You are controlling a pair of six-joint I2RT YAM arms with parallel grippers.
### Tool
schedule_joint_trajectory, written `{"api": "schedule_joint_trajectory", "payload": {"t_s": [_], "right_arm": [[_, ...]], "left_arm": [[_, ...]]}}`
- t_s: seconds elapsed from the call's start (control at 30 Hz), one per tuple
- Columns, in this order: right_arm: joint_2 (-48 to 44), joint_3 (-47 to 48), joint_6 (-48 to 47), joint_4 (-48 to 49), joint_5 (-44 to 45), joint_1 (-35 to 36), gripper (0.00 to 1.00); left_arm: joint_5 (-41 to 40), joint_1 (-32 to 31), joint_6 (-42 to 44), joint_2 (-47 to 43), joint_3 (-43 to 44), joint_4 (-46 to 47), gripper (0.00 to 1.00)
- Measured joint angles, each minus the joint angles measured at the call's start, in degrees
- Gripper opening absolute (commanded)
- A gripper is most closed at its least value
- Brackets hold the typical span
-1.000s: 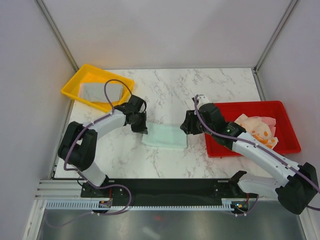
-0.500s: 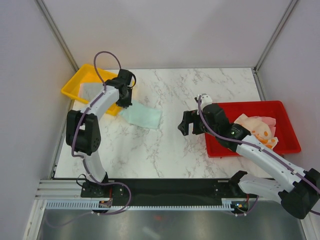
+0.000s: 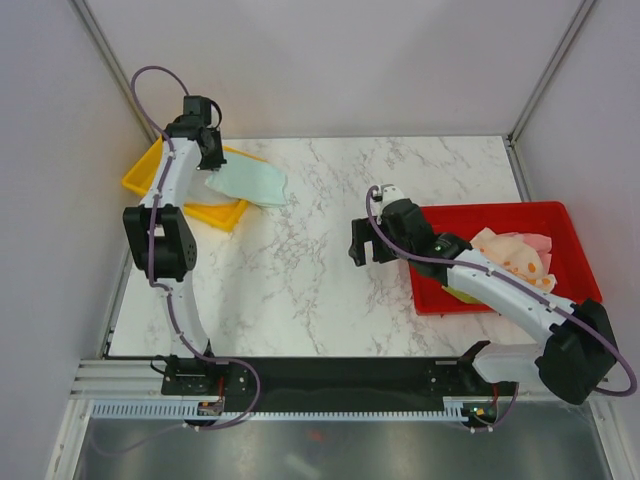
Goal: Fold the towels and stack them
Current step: Neatly place the folded towel into the bin
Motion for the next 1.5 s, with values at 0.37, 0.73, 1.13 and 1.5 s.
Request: {"api": "schedule_joint_trajectory", "payload": {"t_s": [0.37,0.73,1.13,1.5], "right_arm": [[6.0,2.8,-2.8,0.3,1.1,-0.2,0.98],[7.4,3.9,-4.9,1.0,1.6,-1.0,0.98],[10.3,4.1,-5.5,1.2,2.7,-1.7,0.98],[9.8,5.9,-3.7,0.2,2.7,-1.7,0.98]], "left_arm": [[-1.3,6.2,6.0,4.5,4.5,-0.7,0.02],[-4.3,12.9,7.2,11.6,12.3,1.0,0.18],[-13.4,12.8,7.1,19.7,17.2,2.9,0.64],[-14.1,8.1,5.7,8.9,14.0,7.8,0.39]]}}
